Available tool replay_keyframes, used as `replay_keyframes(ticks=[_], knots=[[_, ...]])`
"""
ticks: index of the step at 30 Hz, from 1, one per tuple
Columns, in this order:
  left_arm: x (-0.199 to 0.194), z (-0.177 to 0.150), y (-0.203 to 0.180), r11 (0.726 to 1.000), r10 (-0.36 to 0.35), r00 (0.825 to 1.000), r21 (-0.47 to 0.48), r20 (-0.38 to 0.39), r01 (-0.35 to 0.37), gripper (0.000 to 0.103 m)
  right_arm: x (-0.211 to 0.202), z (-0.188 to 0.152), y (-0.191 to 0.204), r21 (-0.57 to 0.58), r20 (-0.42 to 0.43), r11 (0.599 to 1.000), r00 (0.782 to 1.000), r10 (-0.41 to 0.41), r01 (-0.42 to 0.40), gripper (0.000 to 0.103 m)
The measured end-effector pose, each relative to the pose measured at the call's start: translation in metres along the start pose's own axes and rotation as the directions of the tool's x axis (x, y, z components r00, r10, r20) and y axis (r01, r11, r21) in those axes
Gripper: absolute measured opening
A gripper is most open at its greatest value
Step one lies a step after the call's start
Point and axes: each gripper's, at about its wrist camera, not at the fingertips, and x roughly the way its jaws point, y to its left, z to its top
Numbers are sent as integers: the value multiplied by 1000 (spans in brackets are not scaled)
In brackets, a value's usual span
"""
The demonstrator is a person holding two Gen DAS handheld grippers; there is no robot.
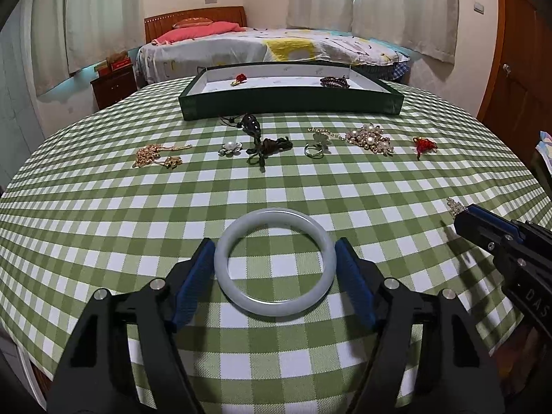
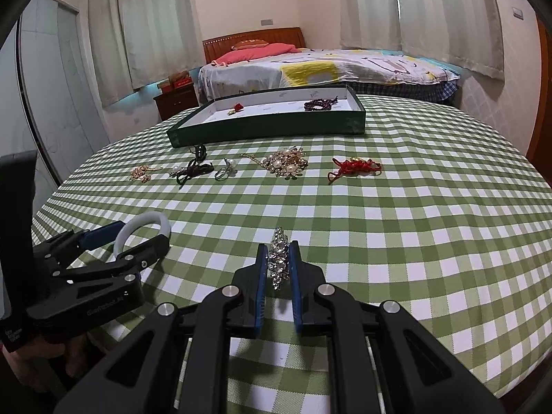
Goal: Organize jewelry
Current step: 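Carry the bangle in the left tool while the right tool carries the rhinestone brooch to the tray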
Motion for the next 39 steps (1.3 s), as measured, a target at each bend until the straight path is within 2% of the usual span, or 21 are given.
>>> replay_keyframes(ticks=[15, 24, 33, 39], knots=[[-15, 2, 8, 1000, -7, 998, -16, 55, 8, 69, -3, 0, 3, -12, 13, 1000, 1000, -6, 6, 13], [-32, 18, 9, 1000, -20, 995, -22, 95, 22, 69, -14, 13, 6, -13, 60, 1000, 998, -6, 7, 13], [-45, 66, 12, 997, -58, 985, -34, 161, 64, 69, -27, 63, 10, -18, 161, 1000, 987, 7, -5, 13], [-31, 111, 12, 997, -68, 975, -24, 211, 74, 69, -7, 110, 7, -10, 206, 1000, 978, 23, -22, 13]])
